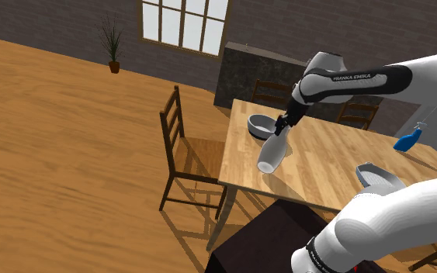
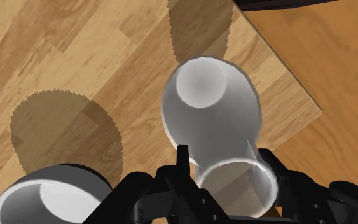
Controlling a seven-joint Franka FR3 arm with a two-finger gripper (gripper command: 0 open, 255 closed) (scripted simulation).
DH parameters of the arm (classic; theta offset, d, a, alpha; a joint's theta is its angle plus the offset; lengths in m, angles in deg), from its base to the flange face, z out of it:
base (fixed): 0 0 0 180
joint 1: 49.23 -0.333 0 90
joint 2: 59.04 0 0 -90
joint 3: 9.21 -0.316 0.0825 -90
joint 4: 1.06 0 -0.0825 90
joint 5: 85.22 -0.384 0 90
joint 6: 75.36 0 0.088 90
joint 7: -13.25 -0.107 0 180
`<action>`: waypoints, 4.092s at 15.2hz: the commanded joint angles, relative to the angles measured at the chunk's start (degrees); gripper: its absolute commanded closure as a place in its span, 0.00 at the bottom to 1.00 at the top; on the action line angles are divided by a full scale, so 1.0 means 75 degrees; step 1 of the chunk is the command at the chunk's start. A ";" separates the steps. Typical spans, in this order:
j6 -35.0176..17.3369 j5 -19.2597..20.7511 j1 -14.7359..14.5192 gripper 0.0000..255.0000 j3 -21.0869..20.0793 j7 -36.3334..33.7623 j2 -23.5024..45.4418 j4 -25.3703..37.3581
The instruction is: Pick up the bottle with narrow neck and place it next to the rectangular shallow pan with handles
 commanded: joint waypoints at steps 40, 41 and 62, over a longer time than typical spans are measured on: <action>0.4240 -0.0344 -0.0192 1.00 -0.0490 -0.0004 -0.0025 0.4210; 0.4339 -0.0356 -0.0199 1.00 -0.0493 0.0002 0.0011 0.4345; 0.5250 -0.0299 -0.0006 1.00 0.0321 0.1136 0.0490 0.5798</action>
